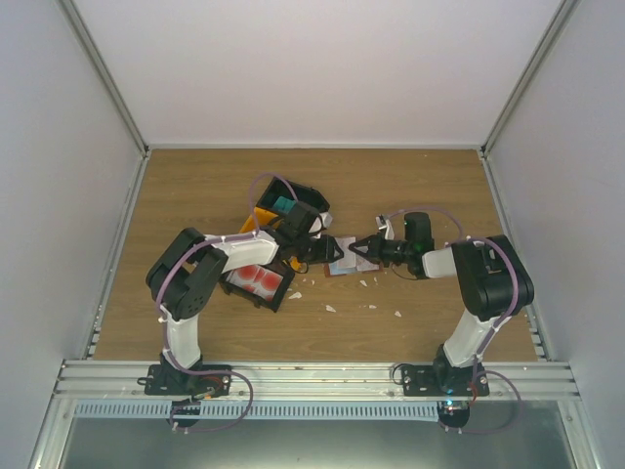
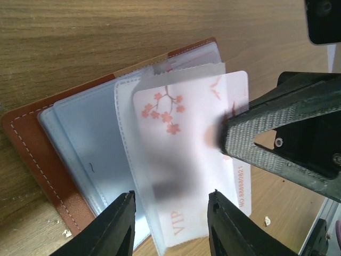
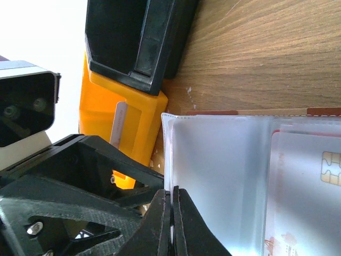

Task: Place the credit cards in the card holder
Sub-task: Turn over the card slot in the card holder.

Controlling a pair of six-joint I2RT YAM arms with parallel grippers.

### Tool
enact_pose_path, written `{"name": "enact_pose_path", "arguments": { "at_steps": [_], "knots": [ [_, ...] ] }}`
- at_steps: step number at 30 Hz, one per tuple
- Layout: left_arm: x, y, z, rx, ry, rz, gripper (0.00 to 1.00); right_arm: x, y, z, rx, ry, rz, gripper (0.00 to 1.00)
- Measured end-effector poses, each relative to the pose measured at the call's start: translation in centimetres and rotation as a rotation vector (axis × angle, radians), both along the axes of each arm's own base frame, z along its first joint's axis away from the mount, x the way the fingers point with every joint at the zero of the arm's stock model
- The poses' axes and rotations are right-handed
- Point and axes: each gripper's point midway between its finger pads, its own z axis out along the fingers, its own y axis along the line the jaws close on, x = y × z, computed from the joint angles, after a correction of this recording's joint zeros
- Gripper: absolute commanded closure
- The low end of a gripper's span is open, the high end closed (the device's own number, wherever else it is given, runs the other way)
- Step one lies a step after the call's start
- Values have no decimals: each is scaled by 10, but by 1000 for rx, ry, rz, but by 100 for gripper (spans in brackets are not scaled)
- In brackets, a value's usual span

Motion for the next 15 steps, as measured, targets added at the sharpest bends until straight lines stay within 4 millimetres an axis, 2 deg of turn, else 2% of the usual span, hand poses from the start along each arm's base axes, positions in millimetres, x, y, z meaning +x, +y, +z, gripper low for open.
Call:
{"name": "enact_pose_path", "arguments": {
  "at_steps": [7, 10, 15],
  "knots": [
    [-2, 1, -12, -3, 42, -5, 68, 0, 0, 2, 8, -4, 3, 99],
    [-3, 0, -16, -5, 59, -6, 81, 0, -1, 2, 9, -4, 2, 99],
    [-2, 0, -17, -12, 62, -4, 94, 2, -4, 1, 5, -2, -7, 99]
  ]
}}
